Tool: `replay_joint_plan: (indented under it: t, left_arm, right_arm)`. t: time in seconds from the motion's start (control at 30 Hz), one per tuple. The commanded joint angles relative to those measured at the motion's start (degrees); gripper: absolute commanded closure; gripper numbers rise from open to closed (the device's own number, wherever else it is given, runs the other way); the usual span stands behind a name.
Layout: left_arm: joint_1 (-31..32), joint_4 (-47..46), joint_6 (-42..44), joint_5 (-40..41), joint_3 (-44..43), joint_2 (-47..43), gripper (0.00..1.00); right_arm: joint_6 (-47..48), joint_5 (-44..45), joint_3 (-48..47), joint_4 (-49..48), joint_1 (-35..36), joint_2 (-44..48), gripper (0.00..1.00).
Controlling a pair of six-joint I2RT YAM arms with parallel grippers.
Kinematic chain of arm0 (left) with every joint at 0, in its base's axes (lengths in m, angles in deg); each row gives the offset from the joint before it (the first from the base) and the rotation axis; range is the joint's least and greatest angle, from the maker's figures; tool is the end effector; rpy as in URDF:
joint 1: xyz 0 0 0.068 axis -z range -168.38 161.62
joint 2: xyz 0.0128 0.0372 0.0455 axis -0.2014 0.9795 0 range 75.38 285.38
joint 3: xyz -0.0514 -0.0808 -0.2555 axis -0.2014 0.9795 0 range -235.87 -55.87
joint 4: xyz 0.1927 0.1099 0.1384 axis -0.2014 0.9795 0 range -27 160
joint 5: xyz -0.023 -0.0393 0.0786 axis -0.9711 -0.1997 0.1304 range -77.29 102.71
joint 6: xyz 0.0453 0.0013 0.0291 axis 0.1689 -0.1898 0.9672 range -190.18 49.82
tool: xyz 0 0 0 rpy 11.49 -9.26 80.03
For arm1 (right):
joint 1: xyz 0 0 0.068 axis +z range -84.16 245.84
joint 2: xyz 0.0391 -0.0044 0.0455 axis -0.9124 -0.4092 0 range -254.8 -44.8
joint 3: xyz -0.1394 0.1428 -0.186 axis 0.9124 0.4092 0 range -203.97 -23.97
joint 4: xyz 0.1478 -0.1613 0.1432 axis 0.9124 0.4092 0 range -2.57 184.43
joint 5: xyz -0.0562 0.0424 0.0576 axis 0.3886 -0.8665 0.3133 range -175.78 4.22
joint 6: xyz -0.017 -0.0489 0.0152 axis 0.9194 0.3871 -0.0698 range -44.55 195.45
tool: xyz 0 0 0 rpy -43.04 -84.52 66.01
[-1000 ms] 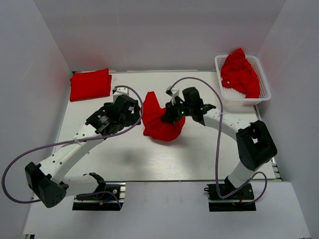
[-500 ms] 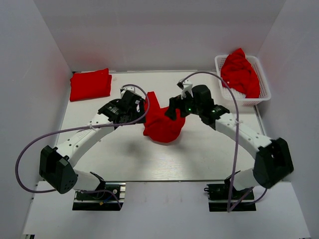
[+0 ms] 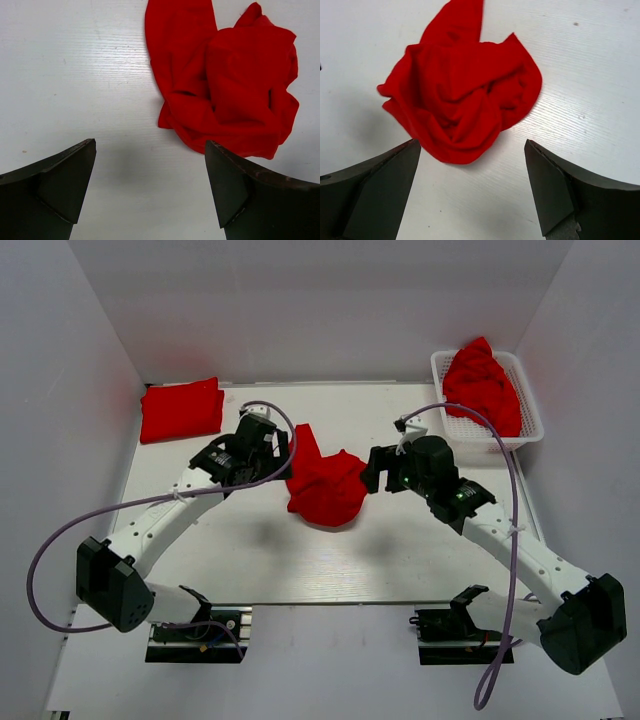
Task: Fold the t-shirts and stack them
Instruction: Flatten out the tshirt
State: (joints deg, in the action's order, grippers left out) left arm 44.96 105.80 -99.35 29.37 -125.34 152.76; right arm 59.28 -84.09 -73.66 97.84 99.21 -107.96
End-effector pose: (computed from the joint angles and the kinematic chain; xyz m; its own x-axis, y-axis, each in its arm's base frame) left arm 0.2409 -0.1463 0.3133 -0.7473 -0.0673 -0.6611 0.0121 0.9933 -0.1148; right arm 0.2121 0.1385 0.3060 -0.4715 0.0226 -0.8816 -0.4121 0.8781 0.2430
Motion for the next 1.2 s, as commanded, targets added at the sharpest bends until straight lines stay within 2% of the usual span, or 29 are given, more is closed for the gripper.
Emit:
replay_joint_plan:
  t: [0.0,0.07,0.17,0.2,0.33,0.77,0.87,0.97,1.07,1.17]
  left_arm:
    - [-0.82,-3.43,1.83,-1.37,-2.76,1.79,0.00]
    - [-0.82,-5.27,4.81,-2.77,-4.70,5.48,0.00]
    - [-1.97,-4.58,5.96,-3.56,-12.06,14.61,0.00]
    - [-2.49,-3.88,5.96,-3.57,-13.83,19.34,0.00]
    - [-3.64,-1.59,7.45,-5.32,-21.66,29.19,0.00]
    - [-8.46,-5.80,12.12,-5.85,-40.11,49.77,0.00]
    - [-9.17,-8.52,14.22,-7.88,-41.61,52.86,0.00]
    - [-9.70,-10.28,15.62,-10.94,-41.72,54.62,0.04]
    - [-9.70,-13.09,17.82,-15.15,-38.21,54.63,0.14]
    - [-9.70,-13.63,18.45,-15.96,-37.67,55.94,0.23]
  right_arm:
    - [-3.43,6.64,-1.11,0.57,-0.40,-1.00,0.10]
    - [-4.48,9.46,-2.77,2.50,-0.58,-4.06,0.10]
    - [-6.68,12.97,-6.54,6.37,-0.93,-9.06,0.10]
    - [-6.86,13.16,-7.95,7.24,-1.46,-9.87,0.10]
    - [-8.35,12.46,-12.35,9.71,-2.78,-15.76,0.12]
    - [-7.13,4.99,-21.05,8.66,-8.31,-34.04,0.10]
    - [-6.61,2.97,-22.81,7.87,-9.02,-37.82,0.10]
    - [-5.99,-0.02,-23.79,5.85,-9.20,-40.45,0.10]
    - [-5.81,-3.08,-23.87,3.92,-9.37,-42.65,0.10]
    - [-5.46,-4.67,-24.05,3.65,-9.63,-44.33,0.10]
